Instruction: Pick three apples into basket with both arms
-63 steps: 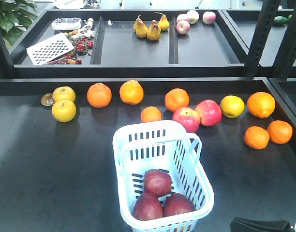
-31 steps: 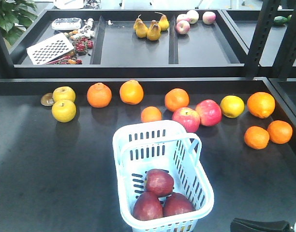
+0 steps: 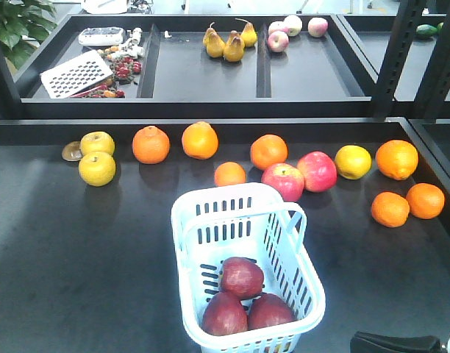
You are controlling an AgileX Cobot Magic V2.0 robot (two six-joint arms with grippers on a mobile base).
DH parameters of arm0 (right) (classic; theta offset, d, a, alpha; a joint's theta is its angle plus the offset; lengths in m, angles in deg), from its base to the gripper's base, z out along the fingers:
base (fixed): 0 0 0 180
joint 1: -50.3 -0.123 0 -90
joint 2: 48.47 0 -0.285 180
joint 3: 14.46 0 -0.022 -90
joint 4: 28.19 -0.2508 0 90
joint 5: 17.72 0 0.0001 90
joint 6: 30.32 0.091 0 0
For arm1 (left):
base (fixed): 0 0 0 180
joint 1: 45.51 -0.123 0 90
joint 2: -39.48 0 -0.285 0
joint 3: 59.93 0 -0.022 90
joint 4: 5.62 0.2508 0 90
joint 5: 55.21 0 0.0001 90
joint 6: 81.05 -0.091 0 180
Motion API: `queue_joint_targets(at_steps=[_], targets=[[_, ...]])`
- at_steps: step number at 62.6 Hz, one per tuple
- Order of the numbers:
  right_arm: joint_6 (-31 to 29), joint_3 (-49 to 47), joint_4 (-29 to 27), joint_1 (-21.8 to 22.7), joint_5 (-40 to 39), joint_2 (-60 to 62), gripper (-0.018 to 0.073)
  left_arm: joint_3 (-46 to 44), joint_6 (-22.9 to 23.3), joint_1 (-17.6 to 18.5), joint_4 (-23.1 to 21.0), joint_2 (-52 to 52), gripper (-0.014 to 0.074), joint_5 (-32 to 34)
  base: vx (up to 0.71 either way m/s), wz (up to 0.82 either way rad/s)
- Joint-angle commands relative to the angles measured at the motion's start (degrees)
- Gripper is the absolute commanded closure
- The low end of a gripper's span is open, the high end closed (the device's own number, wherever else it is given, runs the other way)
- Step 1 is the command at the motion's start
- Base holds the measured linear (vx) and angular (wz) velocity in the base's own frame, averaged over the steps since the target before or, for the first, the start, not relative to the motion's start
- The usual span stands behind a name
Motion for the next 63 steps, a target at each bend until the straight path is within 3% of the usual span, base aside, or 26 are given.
queue_joint_targets(at_steps=[1,7,22,28,32,45,54,63], targets=[[-0.23,-1.66,-0.9,0.15,-2.86,-0.16,0.0564,-0.57,3.7,-0.03,2.03,0.4,0.0603,4.5,0.0,0.0],[-0.23,-1.66,-0.9,0.15,-2.86,-0.16,0.0564,0.8,10.8,-0.03,7.19,0.4,0.0603,8.26,0.0,0.0],[-0.28,-1.66,-0.9,0.15,-2.87,-0.16,0.0564,6.58,38.63,-0.03,18.88,-1.61,0.0603,25.48,0.0,0.0],[-0.28,-1.66,-0.9,0.15,-2.87,-0.16,0.0564,10.01,46.14,-0.03,22.96,-4.18,0.0603,31.71,0.0,0.0],[-0.28,-1.66,-0.9,0.15,-2.87,-0.16,0.0564,12.82,47.98,-0.03,24.82,-6.21,0.0603,33.6,0.0,0.0],[-0.28,-1.66,-0.9,0.15,-2.87,-0.16,0.0564,20.53,48.04,-0.03,24.82,-14.27,0.0603,37.6,0.0,0.0],[-0.28,-1.66,-0.9,0.15,-2.87,-0.16,0.0564,20.36,47.54,-0.12,29.65,-18.72,0.0603,35.92,0.0,0.0],[-0.28,-1.66,-0.9,0.15,-2.87,-0.16,0.0564,20.41,48.12,-2.32,37.82,-22.79,0.0603,35.84,0.0,0.0]])
